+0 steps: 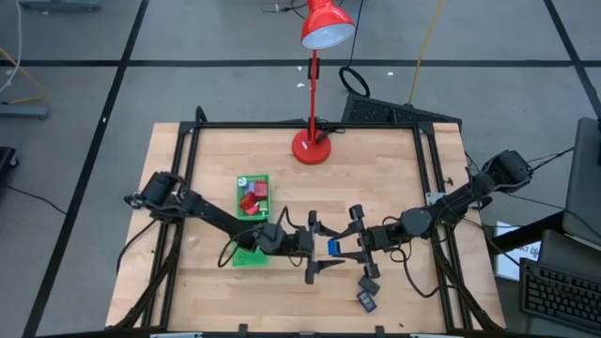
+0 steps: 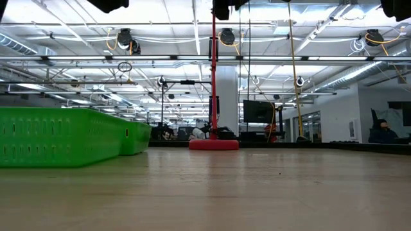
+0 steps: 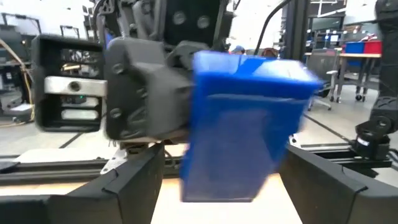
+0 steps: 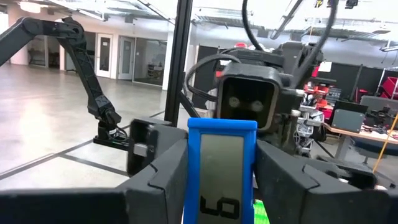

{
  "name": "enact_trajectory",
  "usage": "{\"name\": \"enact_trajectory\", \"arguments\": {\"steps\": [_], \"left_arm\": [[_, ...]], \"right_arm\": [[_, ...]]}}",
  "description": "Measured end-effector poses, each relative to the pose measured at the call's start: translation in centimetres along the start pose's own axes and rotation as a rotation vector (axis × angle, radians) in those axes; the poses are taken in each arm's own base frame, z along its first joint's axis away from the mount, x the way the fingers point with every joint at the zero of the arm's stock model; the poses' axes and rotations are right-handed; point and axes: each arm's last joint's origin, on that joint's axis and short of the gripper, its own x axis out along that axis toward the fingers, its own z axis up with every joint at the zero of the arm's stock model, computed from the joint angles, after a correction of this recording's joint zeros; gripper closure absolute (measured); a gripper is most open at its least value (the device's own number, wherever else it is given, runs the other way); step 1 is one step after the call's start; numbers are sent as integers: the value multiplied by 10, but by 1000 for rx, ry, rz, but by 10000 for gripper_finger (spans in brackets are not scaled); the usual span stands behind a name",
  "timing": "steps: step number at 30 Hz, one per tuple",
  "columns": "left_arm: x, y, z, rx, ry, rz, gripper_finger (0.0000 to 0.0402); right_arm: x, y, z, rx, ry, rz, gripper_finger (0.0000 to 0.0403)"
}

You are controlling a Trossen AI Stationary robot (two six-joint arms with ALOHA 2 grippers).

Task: Pick & Place Office items
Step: Put the top blue digital timer into the bottom green bin

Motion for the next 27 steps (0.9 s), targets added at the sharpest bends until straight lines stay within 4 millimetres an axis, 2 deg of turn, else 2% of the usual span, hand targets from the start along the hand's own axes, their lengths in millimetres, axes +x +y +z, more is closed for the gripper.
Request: {"name": "enact_trajectory", "arguments": {"steps": [5, 13, 20, 22, 27], "left_arm": [[0, 2, -1, 5, 8, 5, 134], [0, 2, -1, 11, 13, 8, 238], [0, 2, -1, 11, 11, 8, 241], [0, 2, -1, 5, 12, 8, 231], [-1, -1, 2, 2, 11, 5, 225]], "right_arm": [[0, 0, 0, 0, 1, 1, 251], [0, 0, -1, 10, 8, -4, 252], [0, 0, -1, 20, 14, -6, 245], [0, 0, -2, 22, 20, -4, 242], [-1, 0, -2, 43, 45, -42, 214]]}}
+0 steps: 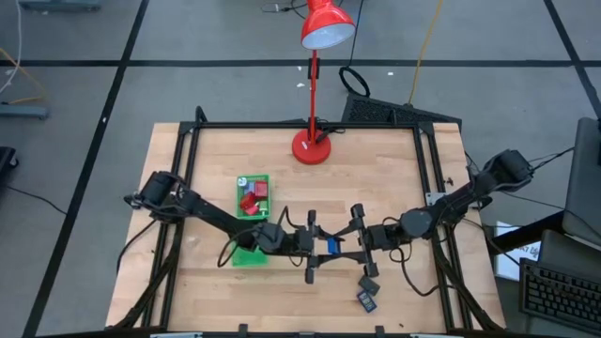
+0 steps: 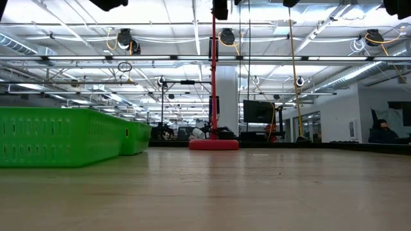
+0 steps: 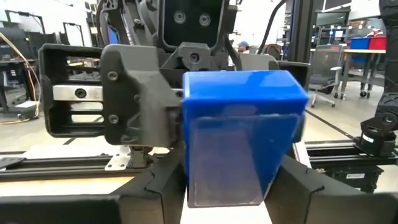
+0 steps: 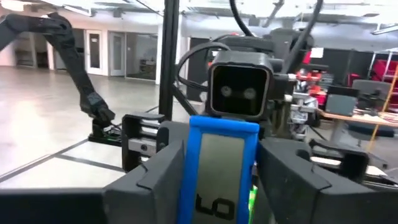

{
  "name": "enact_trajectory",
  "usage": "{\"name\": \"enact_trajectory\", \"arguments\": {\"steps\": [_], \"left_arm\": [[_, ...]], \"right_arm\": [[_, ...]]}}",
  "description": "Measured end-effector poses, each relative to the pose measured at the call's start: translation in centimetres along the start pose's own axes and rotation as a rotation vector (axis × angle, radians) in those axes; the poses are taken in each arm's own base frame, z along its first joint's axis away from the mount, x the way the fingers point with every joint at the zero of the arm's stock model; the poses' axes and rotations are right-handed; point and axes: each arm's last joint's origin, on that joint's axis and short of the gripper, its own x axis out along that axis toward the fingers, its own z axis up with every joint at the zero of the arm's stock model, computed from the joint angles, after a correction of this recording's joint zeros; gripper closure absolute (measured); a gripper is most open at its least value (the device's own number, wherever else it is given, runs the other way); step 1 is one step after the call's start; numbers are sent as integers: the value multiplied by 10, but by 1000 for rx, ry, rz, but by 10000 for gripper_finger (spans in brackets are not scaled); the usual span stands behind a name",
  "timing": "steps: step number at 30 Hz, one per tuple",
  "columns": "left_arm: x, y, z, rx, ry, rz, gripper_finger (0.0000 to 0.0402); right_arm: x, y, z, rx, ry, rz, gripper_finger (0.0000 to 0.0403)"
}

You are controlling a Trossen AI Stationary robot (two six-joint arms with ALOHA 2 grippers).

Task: Pick & Place Office items
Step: Put the top blue digital timer into the bottom green bin

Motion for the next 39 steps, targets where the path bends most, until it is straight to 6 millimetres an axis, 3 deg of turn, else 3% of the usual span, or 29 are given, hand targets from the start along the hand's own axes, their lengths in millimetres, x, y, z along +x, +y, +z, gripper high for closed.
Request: {"name": "enact_trajectory", "arguments": {"steps": [3, 10, 20, 32, 39], "left_arm": [[-3, 0, 7, 5, 19, -3, 246], [-14, -1, 27, 8, 107, -17, 247], [-42, -5, 31, -51, 147, 24, 247], [-147, -7, 25, -86, 127, 277, 240], [-200, -8, 6, -111, 149, 334, 245]], "right_arm": [[-3, 1, 4, -8, 15, -31, 186], [-17, 2, 19, -12, 44, -30, 136], [-37, -5, 36, 10, 108, -20, 134], [-42, -8, 40, -66, 113, -31, 136], [-41, -13, 38, -67, 127, -66, 136]]}}
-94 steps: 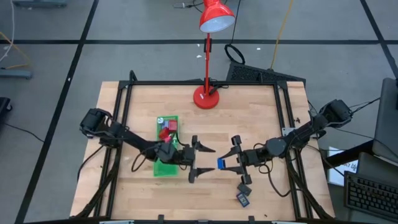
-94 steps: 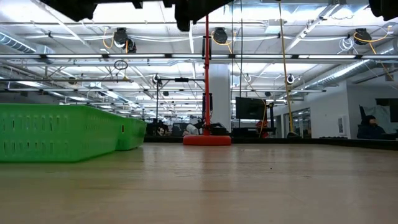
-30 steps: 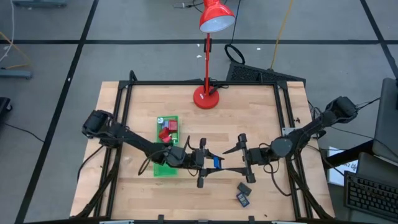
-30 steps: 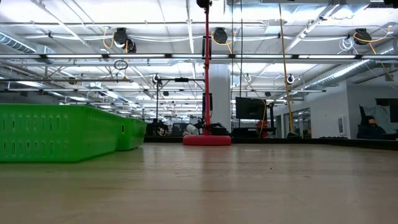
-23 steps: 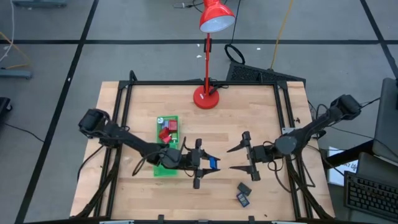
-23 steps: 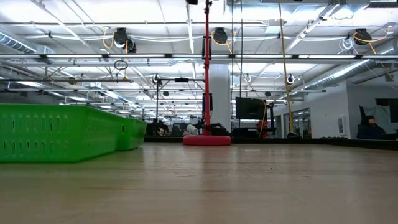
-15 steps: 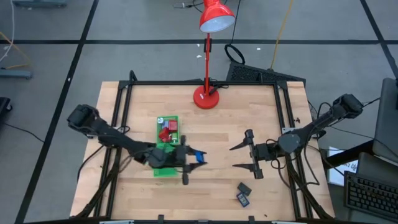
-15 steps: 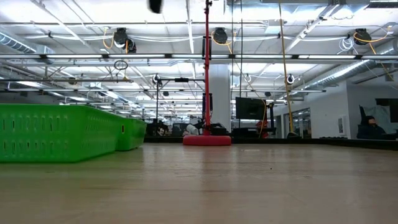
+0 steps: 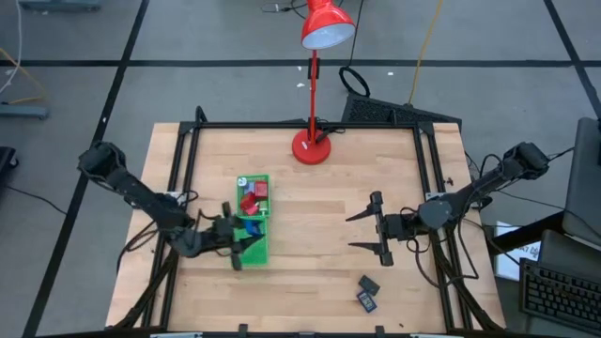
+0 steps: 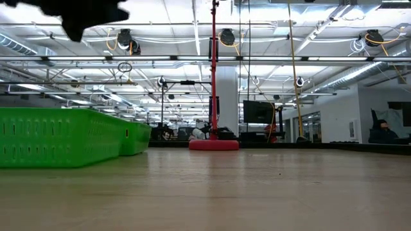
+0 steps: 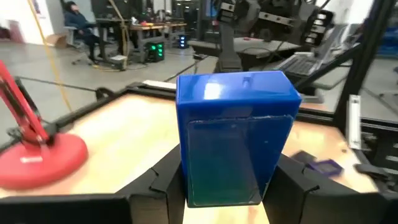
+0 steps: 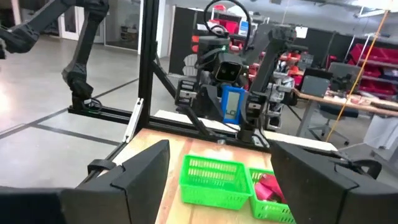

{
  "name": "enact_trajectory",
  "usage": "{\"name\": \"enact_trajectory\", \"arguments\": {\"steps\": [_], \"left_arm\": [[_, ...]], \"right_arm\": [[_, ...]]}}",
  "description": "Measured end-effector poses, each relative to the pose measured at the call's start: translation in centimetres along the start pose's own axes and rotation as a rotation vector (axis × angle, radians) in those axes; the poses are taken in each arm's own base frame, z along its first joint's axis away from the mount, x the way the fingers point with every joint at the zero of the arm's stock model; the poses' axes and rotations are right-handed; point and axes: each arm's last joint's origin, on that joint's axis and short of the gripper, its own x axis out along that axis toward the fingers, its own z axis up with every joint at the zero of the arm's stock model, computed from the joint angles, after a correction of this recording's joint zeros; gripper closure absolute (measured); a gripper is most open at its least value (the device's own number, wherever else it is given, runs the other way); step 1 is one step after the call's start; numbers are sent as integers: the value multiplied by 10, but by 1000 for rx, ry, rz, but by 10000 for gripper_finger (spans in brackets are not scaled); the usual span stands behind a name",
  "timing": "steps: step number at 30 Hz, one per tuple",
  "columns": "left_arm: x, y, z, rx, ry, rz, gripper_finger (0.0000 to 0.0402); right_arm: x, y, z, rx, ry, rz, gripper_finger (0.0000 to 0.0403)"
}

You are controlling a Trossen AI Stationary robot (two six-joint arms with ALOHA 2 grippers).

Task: Pick & Place Office items
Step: Put the top blue digital timer into the bottom green bin

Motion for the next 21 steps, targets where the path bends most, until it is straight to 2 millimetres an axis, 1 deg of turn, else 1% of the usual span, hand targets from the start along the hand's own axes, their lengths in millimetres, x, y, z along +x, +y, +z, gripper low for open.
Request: {"name": "enact_trajectory", "arguments": {"steps": [5, 9, 11, 15, 18, 21], "left_arm": [[-18, 16, -27, -42, 57, 42, 233], [-25, 29, -46, -116, 89, 63, 246], [-27, 33, -53, -149, 113, 57, 247], [-28, 37, -62, -201, 175, 32, 239], [-28, 37, -63, -216, 178, 35, 223], [-28, 37, -63, -214, 180, 35, 222]], "right_arm": [[1, -2, -2, 21, 13, -9, 136], [1, -2, -1, 24, 11, -6, 136], [1, -2, -1, 23, 10, -7, 135], [1, -3, -2, 22, 13, -12, 136], [2, -4, -2, 23, 14, -17, 135], [2, -5, -2, 23, 14, -18, 136]]}}
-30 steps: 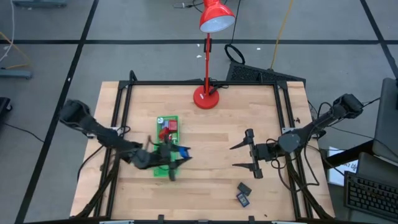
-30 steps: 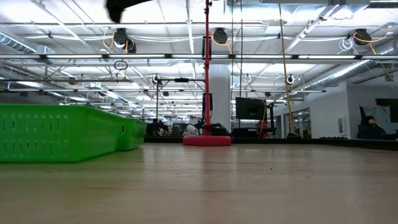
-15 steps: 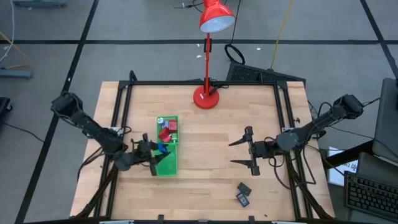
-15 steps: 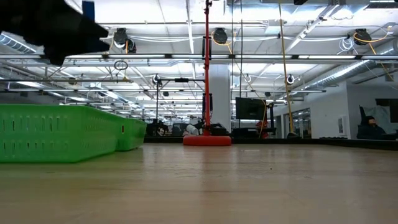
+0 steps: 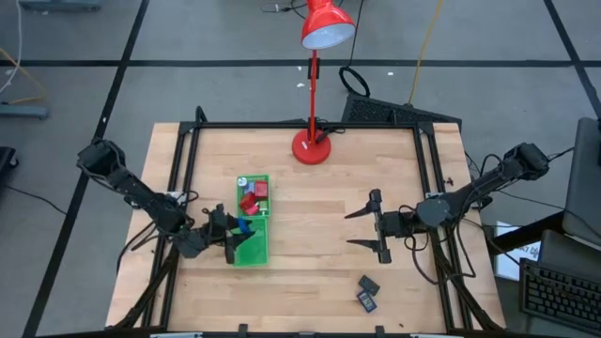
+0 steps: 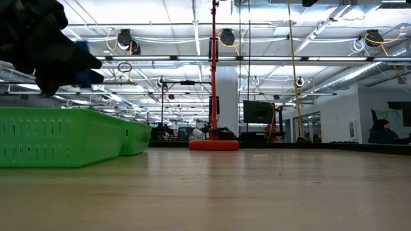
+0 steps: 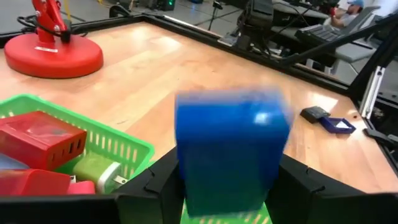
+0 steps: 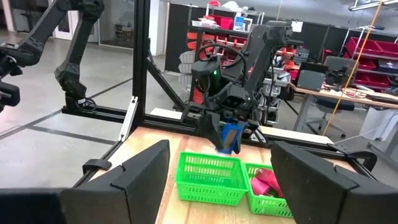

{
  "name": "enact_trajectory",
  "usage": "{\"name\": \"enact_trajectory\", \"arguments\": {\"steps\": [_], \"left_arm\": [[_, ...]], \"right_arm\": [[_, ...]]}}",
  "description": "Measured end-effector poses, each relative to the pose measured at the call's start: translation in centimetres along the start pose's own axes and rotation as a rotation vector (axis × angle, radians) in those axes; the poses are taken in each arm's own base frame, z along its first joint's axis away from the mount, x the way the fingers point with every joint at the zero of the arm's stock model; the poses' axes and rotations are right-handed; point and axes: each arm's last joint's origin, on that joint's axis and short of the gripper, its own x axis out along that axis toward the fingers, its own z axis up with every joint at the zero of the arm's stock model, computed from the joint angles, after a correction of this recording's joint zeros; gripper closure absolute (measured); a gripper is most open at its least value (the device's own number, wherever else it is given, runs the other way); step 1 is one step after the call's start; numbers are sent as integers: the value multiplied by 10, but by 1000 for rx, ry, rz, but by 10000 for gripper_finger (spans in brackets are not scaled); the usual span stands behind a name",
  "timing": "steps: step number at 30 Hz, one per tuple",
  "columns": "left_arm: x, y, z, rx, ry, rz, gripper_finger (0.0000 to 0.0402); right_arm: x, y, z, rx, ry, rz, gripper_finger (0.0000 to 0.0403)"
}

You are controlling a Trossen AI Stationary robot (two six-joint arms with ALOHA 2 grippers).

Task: Pick & Place Office items
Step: Put the top blue digital timer into the bottom green bin, then put the black digital timer into the bottom green bin

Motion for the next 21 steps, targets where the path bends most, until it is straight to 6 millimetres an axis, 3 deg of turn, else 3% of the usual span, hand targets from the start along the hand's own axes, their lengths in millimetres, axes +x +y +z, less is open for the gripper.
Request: {"name": "enact_trajectory", "arguments": {"steps": [5, 10, 21], "left_arm": [[0, -1, -4, -1, 84, -82, 255], [0, 3, -9, -24, 128, -44, 255], [0, 4, -9, -26, 108, -20, 133]], "right_arm": [[0, 0, 0, -1, 1, 1, 136], [0, 0, 0, 0, 1, 1, 136], [0, 0, 0, 0, 1, 1, 136]]}}
